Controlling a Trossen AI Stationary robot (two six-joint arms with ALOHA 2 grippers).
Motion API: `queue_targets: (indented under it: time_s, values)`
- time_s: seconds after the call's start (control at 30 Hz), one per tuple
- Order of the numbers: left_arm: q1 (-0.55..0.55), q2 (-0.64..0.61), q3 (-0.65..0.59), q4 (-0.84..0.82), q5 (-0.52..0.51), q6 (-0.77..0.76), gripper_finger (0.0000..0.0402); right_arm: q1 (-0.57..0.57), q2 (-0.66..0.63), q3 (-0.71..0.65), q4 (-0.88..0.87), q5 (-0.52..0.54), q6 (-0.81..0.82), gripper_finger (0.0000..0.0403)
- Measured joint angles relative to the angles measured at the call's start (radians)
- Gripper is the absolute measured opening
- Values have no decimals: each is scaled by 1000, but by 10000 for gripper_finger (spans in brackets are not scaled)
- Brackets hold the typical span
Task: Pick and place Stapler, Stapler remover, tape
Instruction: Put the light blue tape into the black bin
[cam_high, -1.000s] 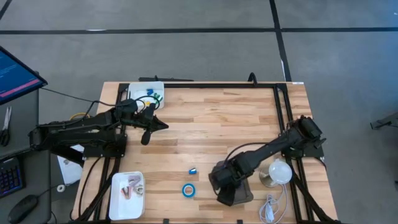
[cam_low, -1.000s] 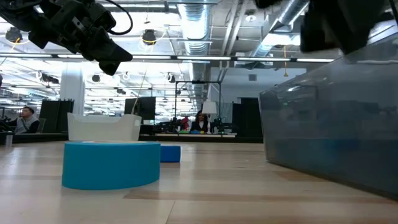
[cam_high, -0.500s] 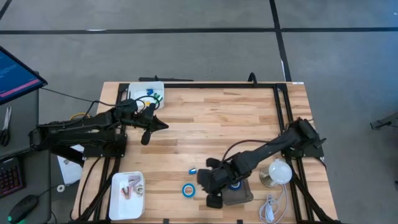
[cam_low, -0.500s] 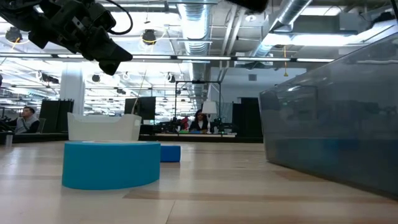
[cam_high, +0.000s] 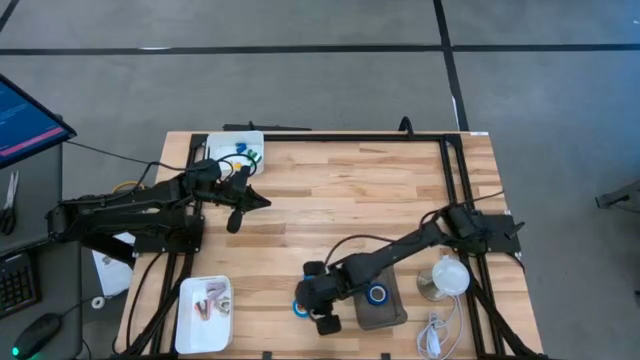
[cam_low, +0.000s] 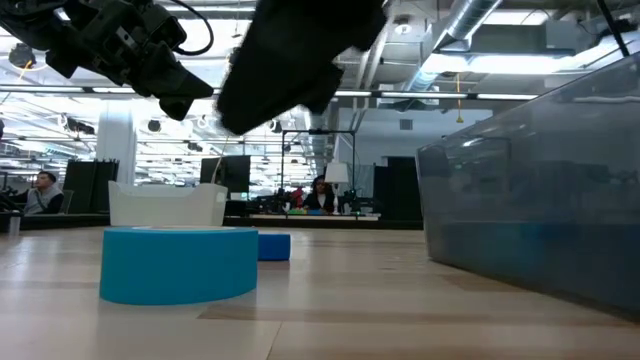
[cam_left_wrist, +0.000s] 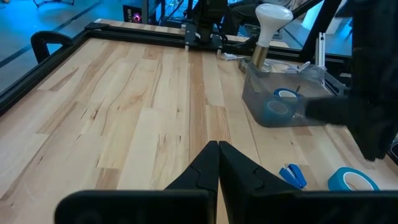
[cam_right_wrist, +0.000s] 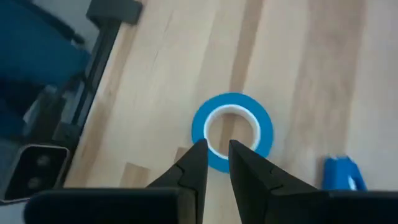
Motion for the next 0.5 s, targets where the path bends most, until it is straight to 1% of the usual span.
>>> queue_targets:
  time_s: [0.13, 0.2, 0.37, 0.5]
  values:
    - [0, 0, 0, 0, 0, 0, 3, 4, 86, 72, -15, -48, -138, 58]
    - [0, 0, 0, 0, 0, 0, 3, 7, 121, 116, -39, -57, -178, 58]
    - [0, 0, 0, 1, 0, 0, 3, 6, 171, 197, -168, -58, -193, 58]
    - [0, 0, 0, 0, 0, 0, 3, 3, 183, 226, -195, -56, -201, 58]
